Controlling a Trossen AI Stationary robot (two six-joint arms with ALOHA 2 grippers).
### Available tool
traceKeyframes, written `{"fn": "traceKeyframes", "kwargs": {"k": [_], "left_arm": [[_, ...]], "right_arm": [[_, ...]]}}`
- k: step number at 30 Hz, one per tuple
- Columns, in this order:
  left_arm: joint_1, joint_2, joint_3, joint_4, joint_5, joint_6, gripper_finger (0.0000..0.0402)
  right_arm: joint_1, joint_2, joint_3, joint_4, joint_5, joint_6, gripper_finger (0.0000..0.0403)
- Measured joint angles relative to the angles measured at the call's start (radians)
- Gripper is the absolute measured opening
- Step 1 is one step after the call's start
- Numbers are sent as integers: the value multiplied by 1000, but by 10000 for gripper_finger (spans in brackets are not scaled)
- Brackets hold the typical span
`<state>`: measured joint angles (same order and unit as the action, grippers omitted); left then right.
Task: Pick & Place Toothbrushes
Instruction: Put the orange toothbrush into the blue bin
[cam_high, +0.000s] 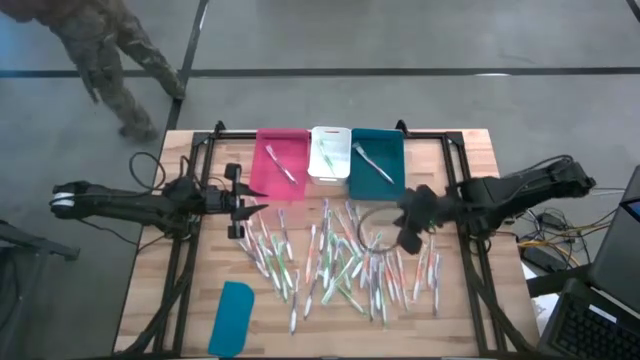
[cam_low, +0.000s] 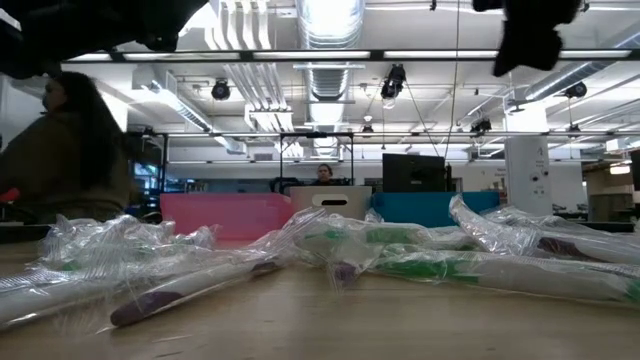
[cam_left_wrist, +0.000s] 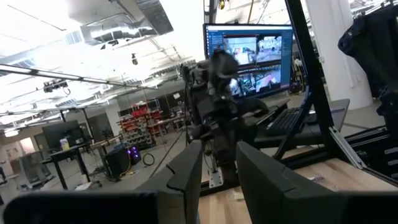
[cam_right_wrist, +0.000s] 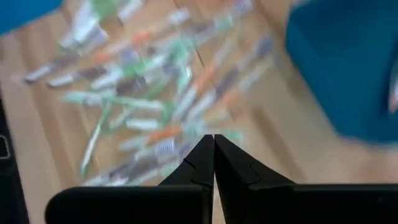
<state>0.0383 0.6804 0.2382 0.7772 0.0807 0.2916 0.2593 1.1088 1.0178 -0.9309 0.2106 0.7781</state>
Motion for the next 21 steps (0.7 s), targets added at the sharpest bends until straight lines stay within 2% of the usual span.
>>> {"fn": "traceKeyframes", "kwargs": {"k": [6, 11, 17, 21], "left_arm": [[0, 0, 0, -20, 0, 0, 105], [1, 0, 0, -25, 0, 0, 106], [1, 0, 0, -26, 0, 0, 106], [1, 0, 0, -35, 0, 0, 106]], "right_arm": [[178, 29, 3, -144, 52, 338, 8], [285, 56, -19, -226, 52, 586, 8], [343, 111, -23, -340, 51, 762, 8], [352, 151, -24, -347, 47, 779, 8]]}}
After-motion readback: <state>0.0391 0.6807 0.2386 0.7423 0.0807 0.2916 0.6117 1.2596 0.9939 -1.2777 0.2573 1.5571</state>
